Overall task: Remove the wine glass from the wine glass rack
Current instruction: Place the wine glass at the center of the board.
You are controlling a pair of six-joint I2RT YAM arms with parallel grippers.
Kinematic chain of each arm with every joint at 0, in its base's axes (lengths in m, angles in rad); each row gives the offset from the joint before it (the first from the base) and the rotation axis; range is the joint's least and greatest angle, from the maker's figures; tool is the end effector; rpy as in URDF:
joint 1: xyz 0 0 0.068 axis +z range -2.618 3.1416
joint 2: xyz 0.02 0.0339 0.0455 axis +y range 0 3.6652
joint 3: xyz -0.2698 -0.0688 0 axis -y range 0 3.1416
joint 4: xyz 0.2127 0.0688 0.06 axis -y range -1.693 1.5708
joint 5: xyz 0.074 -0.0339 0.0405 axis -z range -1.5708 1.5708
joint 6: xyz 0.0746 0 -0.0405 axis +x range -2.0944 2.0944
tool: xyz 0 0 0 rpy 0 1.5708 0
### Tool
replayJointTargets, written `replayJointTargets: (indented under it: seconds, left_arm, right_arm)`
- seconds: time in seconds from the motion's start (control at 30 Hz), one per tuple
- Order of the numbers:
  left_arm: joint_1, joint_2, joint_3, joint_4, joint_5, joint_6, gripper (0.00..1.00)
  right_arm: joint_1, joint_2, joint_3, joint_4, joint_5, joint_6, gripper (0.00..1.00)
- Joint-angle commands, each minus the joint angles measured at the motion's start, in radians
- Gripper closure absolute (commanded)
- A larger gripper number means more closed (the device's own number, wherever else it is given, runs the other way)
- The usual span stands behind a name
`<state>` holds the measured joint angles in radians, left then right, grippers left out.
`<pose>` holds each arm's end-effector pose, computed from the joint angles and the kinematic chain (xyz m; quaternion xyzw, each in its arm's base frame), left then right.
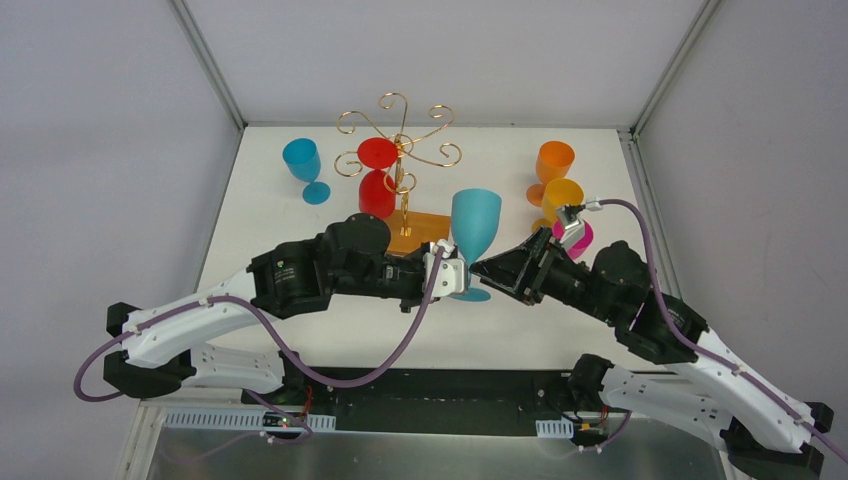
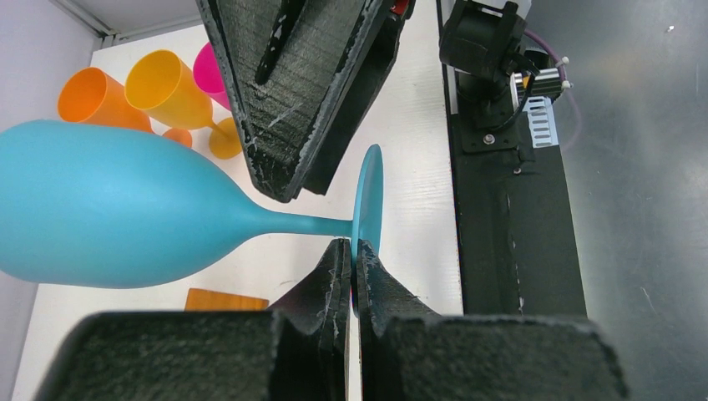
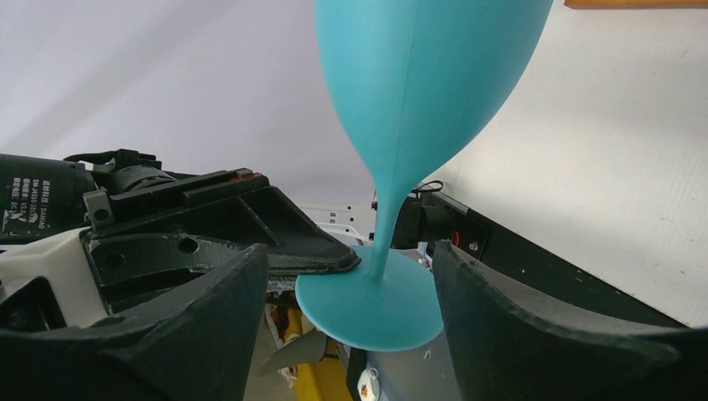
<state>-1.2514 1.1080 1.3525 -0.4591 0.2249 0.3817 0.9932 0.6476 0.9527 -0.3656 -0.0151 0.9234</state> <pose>0.0579 -0.2281 0.4334 0.6122 0.4786 -0.3419 0.5285 0.0744 0.1162 0.3884 -0.0306 0.7275 0.5639 0.3895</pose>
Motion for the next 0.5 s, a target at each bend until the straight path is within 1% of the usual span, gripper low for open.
replayJointTargets:
  seconds: [0.0, 0.17, 0.27, 0.47]
  left_arm:
    - [-0.011, -0.039, -0.027, 0.112, 0.002, -0.005, 1.00]
    - [-0.011, -0.058, -0.057, 0.149, 0.009, -0.013, 1.00]
    - [-0.012, -0.075, -0.076, 0.167, 0.009, -0.023, 1.00]
    - [-0.012, -0.118, -0.129, 0.223, 0.002, -0.043, 1.00]
  right_arm:
    - [-0.002, 0.019, -0.004, 0.094, -0.016, 0.034, 0.30]
    - [-0.003, 0.044, -0.015, 0.120, -0.009, 0.050, 0.38]
    - [-0.004, 0.055, -0.018, 0.127, -0.002, 0.056, 0.45]
    - [-0.004, 0.065, -0.035, 0.160, 0.005, 0.072, 0.63]
